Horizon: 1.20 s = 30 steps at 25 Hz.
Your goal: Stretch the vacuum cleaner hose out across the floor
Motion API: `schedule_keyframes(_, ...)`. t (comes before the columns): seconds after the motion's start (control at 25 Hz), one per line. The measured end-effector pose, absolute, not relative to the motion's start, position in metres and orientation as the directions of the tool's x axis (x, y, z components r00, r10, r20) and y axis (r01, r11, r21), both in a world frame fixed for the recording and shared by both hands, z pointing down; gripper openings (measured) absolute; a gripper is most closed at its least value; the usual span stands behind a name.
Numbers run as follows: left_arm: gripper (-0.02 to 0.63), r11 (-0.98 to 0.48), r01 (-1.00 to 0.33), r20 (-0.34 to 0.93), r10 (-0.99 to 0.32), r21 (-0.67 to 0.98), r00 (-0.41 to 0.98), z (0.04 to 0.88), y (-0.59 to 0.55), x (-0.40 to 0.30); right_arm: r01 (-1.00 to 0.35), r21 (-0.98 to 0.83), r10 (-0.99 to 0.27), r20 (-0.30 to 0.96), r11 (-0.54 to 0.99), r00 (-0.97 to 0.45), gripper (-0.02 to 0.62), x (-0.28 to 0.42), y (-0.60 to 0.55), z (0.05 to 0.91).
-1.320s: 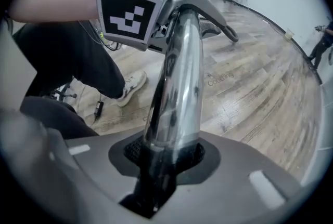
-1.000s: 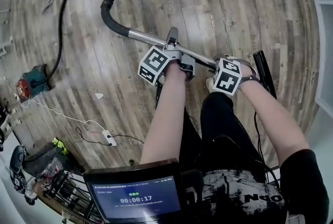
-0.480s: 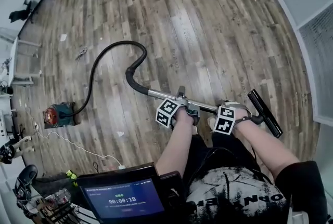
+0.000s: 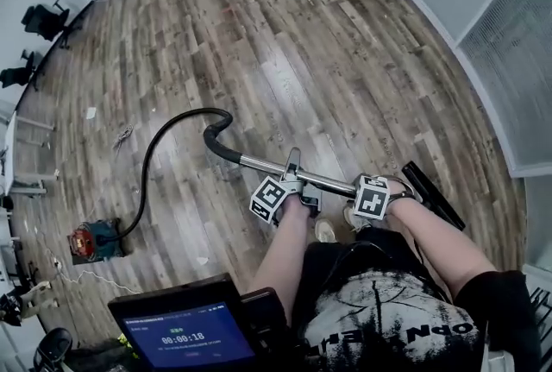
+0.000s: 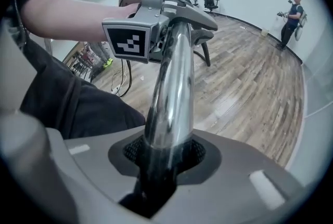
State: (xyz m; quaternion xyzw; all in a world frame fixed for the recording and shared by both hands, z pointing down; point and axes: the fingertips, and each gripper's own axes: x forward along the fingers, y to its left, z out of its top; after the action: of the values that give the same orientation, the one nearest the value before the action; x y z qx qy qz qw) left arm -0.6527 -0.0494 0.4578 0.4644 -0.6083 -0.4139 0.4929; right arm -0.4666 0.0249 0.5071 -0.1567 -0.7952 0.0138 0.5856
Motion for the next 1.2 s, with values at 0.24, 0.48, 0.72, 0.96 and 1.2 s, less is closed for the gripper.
schedule_keyframes(0.24, 0.041, 0.146, -0.147, 0.143, -0.989, 0.978, -0.028, 0.442, -0.058, -0.644, 0.185, -0.351, 0.394, 0.862, 0.918, -0.318, 0.133, -0.464, 0.042, 0.503)
schedule_keyframes(0.48, 0.038, 0.191, -0.131, 0.18, -0.979, 0.973, -0.094, 0.439, -0.051, -0.639, 0.189, -0.245, 0.296, 0.899, 0.951, -0.322, 0.15, -0.456, 0.028, 0.502)
schedule_keyframes(0.72, 0.038, 0.224, -0.178, 0.192, -0.965, 0.958, -0.18, 0.429, -0.054, -0.62, 0.275, -0.012, 0.105, 0.939, 0.961, -0.327, 0.12, -0.438, 0.001, 0.509)
schedule_keyframes(0.96, 0.038, 0.261, -0.191, 0.21, -0.944, 0.946, -0.253, 0.415, -0.057, -0.574, 0.355, -0.041, 0.168, 0.926, 0.934, -0.337, 0.112, -0.39, -0.013, 0.497)
schedule_keyframes(1.2, 0.043, 0.269, -0.203, 0.202, -0.933, 0.941, -0.297, 0.418, -0.066, -0.521, 0.394, -0.02, 0.17, 0.921, 0.919, -0.35, 0.114, -0.338, -0.032, 0.503)
